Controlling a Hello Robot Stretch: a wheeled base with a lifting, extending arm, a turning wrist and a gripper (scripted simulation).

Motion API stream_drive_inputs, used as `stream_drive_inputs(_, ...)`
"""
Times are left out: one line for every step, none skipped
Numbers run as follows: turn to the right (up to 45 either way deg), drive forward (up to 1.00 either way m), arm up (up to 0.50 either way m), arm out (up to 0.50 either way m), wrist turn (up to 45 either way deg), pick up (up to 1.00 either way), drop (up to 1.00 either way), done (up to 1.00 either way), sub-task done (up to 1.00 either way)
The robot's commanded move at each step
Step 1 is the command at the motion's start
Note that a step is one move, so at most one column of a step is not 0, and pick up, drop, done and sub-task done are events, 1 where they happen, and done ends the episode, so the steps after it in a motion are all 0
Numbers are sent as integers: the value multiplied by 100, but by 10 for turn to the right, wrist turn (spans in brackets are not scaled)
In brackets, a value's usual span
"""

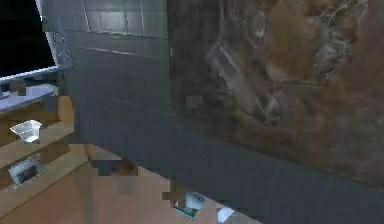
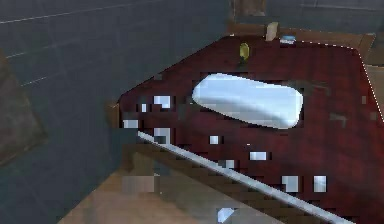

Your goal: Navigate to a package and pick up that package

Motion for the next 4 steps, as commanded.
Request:
stream_drive_inputs(300,0,0,0,0,0,0,0,0)
stream_drive_inputs(0,30,0,0,0,0,0,0,0)
stream_drive_inputs(-450,0,0,0,0,0,0,0,0)
stream_drive_inputs(-450,0,0,0,0,0,0,0,0)
